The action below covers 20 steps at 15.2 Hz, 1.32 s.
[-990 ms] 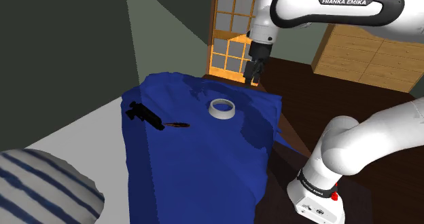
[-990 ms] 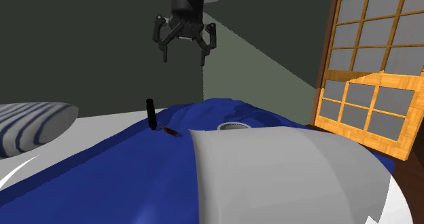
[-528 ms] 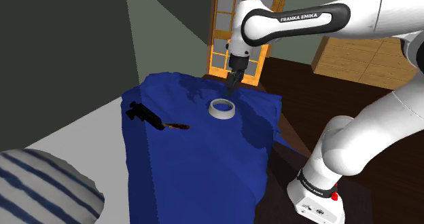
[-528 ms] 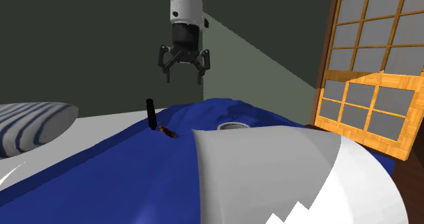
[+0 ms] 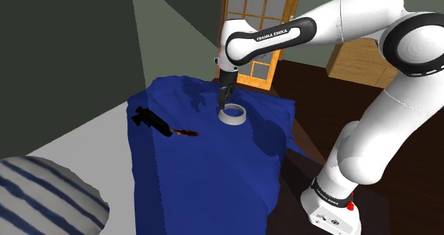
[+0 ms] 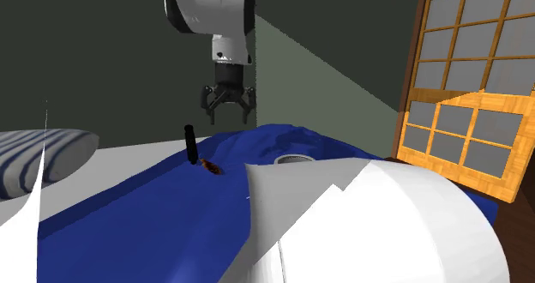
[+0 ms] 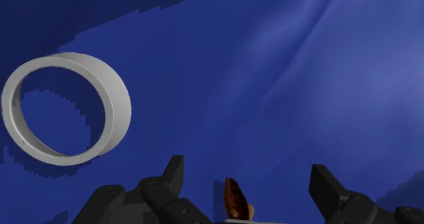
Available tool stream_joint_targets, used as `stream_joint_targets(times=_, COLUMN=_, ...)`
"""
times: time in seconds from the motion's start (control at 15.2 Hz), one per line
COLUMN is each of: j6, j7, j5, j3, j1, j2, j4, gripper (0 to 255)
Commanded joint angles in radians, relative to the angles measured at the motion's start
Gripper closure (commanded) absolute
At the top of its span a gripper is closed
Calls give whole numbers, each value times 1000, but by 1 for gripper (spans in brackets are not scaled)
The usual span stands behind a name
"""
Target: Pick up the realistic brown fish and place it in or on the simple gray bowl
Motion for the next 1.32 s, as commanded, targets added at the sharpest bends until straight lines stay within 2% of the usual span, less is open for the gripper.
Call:
stream_joint_targets(times=0.0, j6=34, j7=-24, j5=-5, j3=5, j1=6, j2=81, j4=48, gripper=0)
stream_joint_targets(times=0.59, j6=128, j7=-113, j5=-43, j3=30, j1=32, j2=417, j4=291, gripper=0)
stream_joint_targets(times=1.12, j6=133, j7=-176, j5=-94, j3=49, j1=65, j2=731, j4=601, gripper=0)
stream_joint_targets(times=1.25, j6=141, j7=-181, j5=-98, j3=50, j1=68, j2=761, j4=624, gripper=0)
